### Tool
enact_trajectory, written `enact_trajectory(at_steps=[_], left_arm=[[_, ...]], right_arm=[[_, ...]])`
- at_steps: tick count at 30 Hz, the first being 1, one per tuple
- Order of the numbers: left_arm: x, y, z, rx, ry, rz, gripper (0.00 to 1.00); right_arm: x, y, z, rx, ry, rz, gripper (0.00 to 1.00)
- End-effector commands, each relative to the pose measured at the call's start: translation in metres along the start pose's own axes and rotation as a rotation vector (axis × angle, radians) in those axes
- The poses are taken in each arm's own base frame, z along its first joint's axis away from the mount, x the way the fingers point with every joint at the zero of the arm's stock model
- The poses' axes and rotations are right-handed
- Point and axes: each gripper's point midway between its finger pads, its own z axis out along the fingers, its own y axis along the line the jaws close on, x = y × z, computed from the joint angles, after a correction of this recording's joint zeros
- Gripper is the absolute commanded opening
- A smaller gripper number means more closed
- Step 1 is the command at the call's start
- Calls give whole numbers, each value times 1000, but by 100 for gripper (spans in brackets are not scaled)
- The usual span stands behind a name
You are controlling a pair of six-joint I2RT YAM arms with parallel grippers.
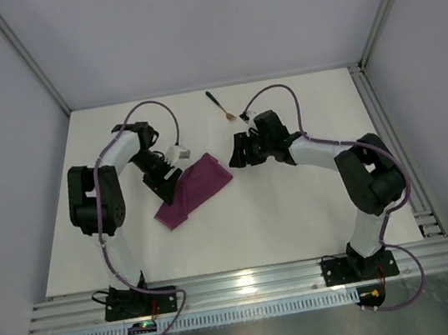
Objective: Fold the napkin into a case and place the utensils inside
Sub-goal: Turn over the smaller rectangle folded napkin at the center of the board, then smooth out the smaller rectangle-folded napkin at the center of the board.
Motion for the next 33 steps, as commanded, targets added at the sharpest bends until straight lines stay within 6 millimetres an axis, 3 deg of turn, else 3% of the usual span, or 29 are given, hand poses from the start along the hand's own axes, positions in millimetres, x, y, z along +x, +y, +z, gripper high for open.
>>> enact_trajectory(at_steps=[1, 2, 4, 5, 6, 8, 11, 15, 16, 21, 25, 28, 32, 33], left_arm=[[-15, -6, -23, -60, -104, 14, 67], [-10, -6, -24, -85, -98, 9, 66], [-14, -1, -23, -127, -131, -14, 56], [-15, -1, -23, -133, -145, -29, 48], [-13, -5, -20, -130, -154, -39, 33], [-13, -11, -12, -125, -149, -39, 27], [-4, -21, 8, -98, -94, -41, 28], [10, -14, 31, -150, -10, -46, 31], [14, -11, 36, -160, 10, -51, 32], [6, -10, 27, -188, -28, -58, 33], [-17, -18, -10, -260, -150, -35, 38], [-43, -17, -59, -395, -320, -18, 44], [-66, 6, -145, -660, -591, -127, 60], [-73, 14, -175, -716, -667, -198, 62]], right_arm=[[-27, 24, -21, -10, -91, -82, 57], [-28, 27, -23, -13, -97, -85, 56], [-27, 33, -22, -12, -100, -97, 52], [-26, 36, -22, -17, -99, -94, 47], [-26, 41, -21, -30, -99, -93, 32], [-26, 62, -16, -100, -108, -107, 23], [-23, 80, -3, -182, -94, -100, 18], [-16, 68, 20, -154, -64, -21, 14], [-7, 58, 31, -129, -32, -6, 13], [9, 43, 50, -89, 54, 23, 11], [-2, 49, 42, -92, 23, -19, 11], [-24, 63, 27, -108, -27, -56, 13], [-60, 81, -1, -107, -110, -123, 19], [-64, 83, -6, -98, -123, -136, 21]])
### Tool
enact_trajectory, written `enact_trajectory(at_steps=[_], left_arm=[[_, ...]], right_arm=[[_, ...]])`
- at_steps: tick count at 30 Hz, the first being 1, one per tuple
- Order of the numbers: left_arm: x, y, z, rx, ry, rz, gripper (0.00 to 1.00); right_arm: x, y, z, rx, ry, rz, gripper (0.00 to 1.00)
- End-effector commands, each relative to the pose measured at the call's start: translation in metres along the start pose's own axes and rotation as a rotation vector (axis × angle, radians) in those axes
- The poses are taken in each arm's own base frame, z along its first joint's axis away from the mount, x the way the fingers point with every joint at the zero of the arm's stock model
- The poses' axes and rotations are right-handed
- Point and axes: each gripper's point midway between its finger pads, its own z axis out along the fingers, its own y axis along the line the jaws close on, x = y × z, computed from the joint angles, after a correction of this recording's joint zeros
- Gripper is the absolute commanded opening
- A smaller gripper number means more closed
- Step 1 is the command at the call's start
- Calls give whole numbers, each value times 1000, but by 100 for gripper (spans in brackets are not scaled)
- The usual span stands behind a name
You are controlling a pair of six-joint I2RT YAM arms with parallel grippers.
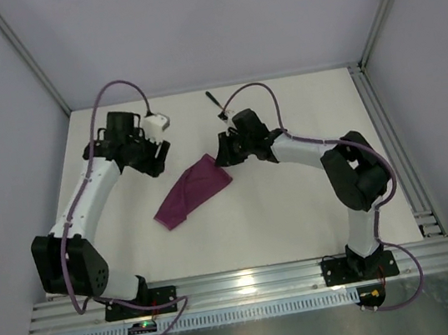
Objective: Fold the napkin into a case and place the utensils inside
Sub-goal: Smooth out the smaller rectangle-folded napkin at the center of the board, then pick up the knife from the corner of the board.
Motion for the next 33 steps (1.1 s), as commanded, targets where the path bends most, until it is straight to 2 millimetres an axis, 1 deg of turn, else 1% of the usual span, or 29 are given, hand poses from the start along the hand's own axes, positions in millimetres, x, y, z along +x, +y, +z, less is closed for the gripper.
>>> enact_trajectory(at_steps=[1, 2, 3, 4, 5, 6, 7, 8, 9, 11, 12, 13, 14, 17, 18, 19, 21, 22, 23, 24, 25, 26, 28, 29, 31, 32, 33], left_arm=[[-65, 89, -61, -344, -289, -226, 64], [-79, 113, -73, -432, -353, -263, 70], [-87, 138, -97, -565, -396, -319, 74], [-88, 158, -111, -661, -427, -362, 89], [-101, 172, -124, -731, -497, -396, 99], [-102, 185, -125, -787, -501, -444, 99], [-103, 188, -120, -787, -493, -454, 99], [-101, 190, -110, -774, -468, -464, 99], [-97, 194, -90, -748, -423, -485, 99], [-83, 192, -60, -695, -353, -578, 99], [-73, 193, -31, -661, -292, -606, 99], [-71, 194, -19, -644, -278, -648, 99], [-63, 197, 5, -630, -223, -673, 99], [-54, 208, 29, -658, -161, -717, 99], [-53, 212, 34, -673, -147, -720, 99], [-51, 222, 42, -700, -130, -726, 99], [-49, 229, 51, -717, -119, -736, 99], [-43, 231, 63, -723, -90, -735, 99], [-46, 234, 64, -725, -92, -737, 99], [-41, 234, 69, -723, -69, -734, 99], [-38, 233, 75, -716, -52, -735, 99], [-33, 229, 88, -683, -24, -738, 99], [-19, 218, 102, -625, 31, -761, 99], [-9, 207, 115, -575, 66, -773, 94], [2, 195, 126, -535, 89, -797, 89], [5, 189, 131, -503, 92, -807, 85], [16, 182, 136, -494, 118, -813, 82]], right_arm=[[-66, 33, -45, 4, -175, -117, 23], [-78, 37, -55, 16, -208, -154, 26], [-81, 35, -60, 36, -217, -168, 27], [-83, 29, -64, 79, -222, -175, 28], [-90, 29, -70, 95, -239, -202, 29], [-90, 27, -72, 108, -236, -207, 31], [-93, 25, -75, 115, -241, -206, 31], [-94, 25, -76, 117, -241, -204, 31], [-94, 24, -76, 117, -242, -197, 31], [-90, 21, -75, 116, -236, -189, 31], [-90, 22, -75, 110, -242, -186, 31], [-86, 20, -72, 108, -234, -180, 31], [-82, 20, -70, 103, -222, -175, 31], [-73, 14, -67, 112, -194, -168, 31], [-71, 13, -68, 117, -189, -171, 31], [-66, 10, -68, 122, -180, -168, 31], [-60, 7, -69, 131, -172, -167, 31], [-56, 4, -70, 135, -168, -166, 31], [-53, 3, -71, 137, -163, -165, 31], [-51, 3, -70, 138, -162, -163, 31], [-44, 0, -70, 144, -151, -155, 31], [-44, 0, -72, 144, -157, -157, 31], [-39, -4, -72, 154, -152, -151, 31], [-39, -3, -75, 152, -158, -149, 31], [-37, -5, -75, 155, -156, -146, 31], [-37, -4, -75, 156, -156, -147, 31], [-36, -4, -75, 156, -155, -146, 31]])
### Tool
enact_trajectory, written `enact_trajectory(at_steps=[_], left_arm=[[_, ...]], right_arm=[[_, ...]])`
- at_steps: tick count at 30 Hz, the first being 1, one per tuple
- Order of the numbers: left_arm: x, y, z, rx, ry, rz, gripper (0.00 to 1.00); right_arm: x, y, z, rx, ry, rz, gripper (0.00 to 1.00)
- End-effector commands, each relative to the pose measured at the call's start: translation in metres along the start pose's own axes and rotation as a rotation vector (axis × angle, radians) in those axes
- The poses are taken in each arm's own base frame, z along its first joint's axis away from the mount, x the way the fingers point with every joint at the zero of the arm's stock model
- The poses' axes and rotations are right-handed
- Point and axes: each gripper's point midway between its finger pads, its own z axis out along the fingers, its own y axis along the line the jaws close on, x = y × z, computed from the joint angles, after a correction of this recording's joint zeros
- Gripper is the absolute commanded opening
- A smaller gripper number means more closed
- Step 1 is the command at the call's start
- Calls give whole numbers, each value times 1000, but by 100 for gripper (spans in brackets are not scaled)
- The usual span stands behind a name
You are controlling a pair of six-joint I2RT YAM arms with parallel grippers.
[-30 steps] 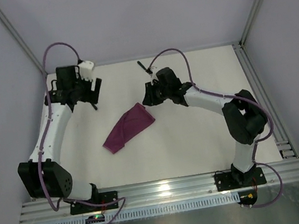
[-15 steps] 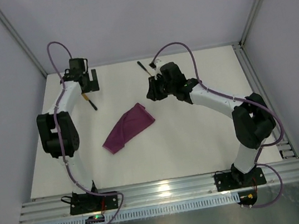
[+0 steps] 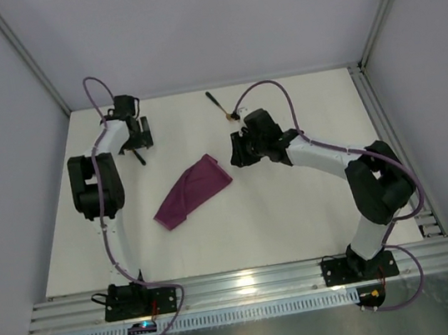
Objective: Fold the napkin into a case and place the utensils inside
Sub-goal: Pick up the knife from the corner of the board.
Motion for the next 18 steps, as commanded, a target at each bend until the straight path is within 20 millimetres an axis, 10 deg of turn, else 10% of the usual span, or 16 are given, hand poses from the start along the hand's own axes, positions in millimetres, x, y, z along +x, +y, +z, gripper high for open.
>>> enact_trajectory(at_steps=[1, 10, 12, 18], left_arm=[[41, -8, 14, 48, 113, -34, 80], [43, -3, 29, 17, 123, 23, 30], [45, -1, 31, 17, 135, 43, 4], [49, -6, 11, 91, 110, 92, 0]], right_arm=[[-29, 9, -18, -15, -100, -22, 31], [-29, 11, -24, -18, -106, -17, 31], [-26, 9, -26, -11, -105, -19, 31], [-21, 6, -32, 5, -105, -19, 31]])
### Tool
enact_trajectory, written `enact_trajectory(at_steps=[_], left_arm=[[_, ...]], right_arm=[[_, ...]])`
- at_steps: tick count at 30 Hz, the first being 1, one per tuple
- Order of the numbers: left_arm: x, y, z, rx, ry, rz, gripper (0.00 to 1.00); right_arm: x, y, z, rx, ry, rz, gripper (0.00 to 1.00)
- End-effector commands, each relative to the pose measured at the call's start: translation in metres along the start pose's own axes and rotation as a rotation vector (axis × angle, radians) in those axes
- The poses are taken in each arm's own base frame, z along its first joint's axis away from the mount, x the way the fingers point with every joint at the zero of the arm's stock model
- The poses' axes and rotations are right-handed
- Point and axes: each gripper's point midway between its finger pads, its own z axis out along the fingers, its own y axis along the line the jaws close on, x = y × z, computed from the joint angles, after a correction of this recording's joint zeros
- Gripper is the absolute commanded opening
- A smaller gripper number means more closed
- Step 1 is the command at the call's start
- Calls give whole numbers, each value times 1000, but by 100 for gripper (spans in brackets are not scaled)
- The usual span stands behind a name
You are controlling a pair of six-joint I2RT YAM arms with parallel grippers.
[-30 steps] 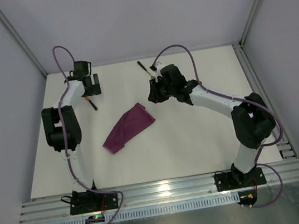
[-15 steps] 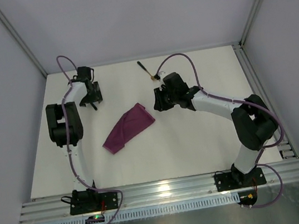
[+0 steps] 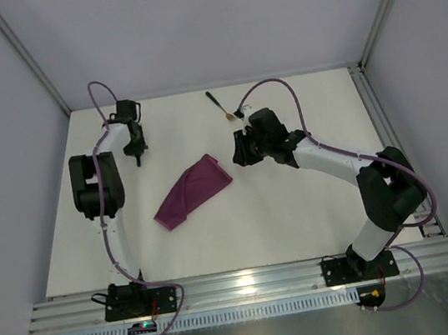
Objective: Fold the napkin into a case and place the utensils inside
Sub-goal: Pick up the knife from the corner of the board, then insert the knife into the folded napkin.
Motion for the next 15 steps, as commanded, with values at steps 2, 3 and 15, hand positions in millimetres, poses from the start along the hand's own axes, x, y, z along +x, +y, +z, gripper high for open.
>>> enact_trajectory(at_steps=[2, 3, 15], left_arm=[[15, -8, -29, 85, -42, 78, 0], [12, -15, -40, 105, -77, 126, 0], [42, -135, -185, 468, -392, 542, 0]], right_arm=[[-14, 0, -16, 12, -67, -12, 31], [-12, -3, -17, 18, -63, -8, 31], [-8, -15, -35, 55, -88, 15, 31]])
